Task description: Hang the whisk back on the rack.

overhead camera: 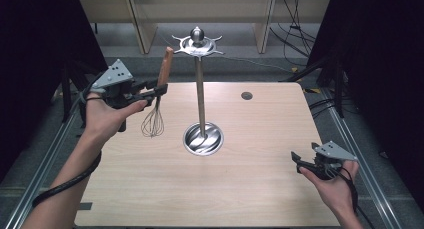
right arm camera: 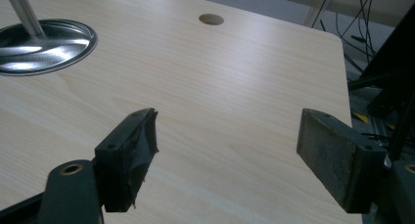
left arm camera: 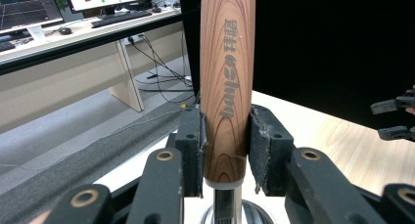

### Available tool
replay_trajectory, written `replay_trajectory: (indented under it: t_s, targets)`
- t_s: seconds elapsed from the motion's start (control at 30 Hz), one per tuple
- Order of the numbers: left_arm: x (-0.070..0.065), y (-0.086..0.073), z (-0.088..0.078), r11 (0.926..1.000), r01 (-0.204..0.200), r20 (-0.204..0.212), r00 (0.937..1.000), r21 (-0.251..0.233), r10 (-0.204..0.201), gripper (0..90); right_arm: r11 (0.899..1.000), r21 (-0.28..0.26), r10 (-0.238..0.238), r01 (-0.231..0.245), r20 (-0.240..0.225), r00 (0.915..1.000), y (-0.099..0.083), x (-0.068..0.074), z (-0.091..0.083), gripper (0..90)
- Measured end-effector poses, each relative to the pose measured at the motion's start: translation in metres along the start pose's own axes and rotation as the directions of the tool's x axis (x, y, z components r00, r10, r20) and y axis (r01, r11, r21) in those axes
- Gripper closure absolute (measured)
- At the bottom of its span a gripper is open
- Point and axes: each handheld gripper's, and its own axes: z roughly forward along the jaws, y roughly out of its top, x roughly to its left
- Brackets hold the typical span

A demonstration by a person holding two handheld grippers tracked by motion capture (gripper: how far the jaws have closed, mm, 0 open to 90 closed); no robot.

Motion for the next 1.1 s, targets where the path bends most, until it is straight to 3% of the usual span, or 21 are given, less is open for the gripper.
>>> replay_trajectory:
  t_s: [1.1]
  targets:
    - [0.003, 0.011, 0.013, 0.9992, -0.002, 0.021, 0.9998, 0.040, 0.002, 68.1, 1.000, 0.006, -0.006, 0.006, 0.003, 1.0000, 0.000, -0.001, 0.000, 23.6]
